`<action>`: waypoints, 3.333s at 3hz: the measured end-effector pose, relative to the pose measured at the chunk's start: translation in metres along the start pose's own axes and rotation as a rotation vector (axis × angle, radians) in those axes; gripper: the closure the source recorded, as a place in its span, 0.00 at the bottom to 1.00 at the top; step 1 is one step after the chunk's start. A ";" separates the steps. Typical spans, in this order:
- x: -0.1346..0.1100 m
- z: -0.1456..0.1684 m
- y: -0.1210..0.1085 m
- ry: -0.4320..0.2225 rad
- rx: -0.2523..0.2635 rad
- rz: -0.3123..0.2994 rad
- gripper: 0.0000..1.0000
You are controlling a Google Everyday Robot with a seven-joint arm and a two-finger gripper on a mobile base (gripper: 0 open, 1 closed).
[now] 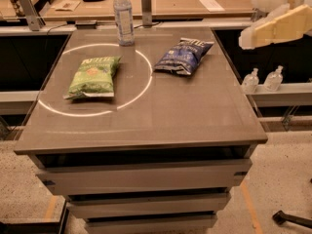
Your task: Move blue plastic bottle near blue chip bag
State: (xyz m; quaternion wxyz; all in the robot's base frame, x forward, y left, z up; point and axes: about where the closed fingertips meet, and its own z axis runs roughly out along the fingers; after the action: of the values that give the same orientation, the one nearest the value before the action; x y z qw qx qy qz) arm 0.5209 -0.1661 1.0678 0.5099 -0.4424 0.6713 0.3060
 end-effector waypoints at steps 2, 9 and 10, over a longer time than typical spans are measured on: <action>0.003 0.016 -0.005 -0.025 0.016 0.012 0.00; 0.050 0.287 -0.156 -0.101 0.013 0.097 0.00; 0.066 0.322 -0.159 -0.032 -0.105 0.094 0.00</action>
Offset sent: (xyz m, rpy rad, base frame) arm 0.0316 0.0250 -0.0224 0.0760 -0.0125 -0.0589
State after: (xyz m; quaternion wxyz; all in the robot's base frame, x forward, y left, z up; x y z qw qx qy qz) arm 0.7925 0.0256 0.9173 0.4820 -0.4315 0.6660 0.3714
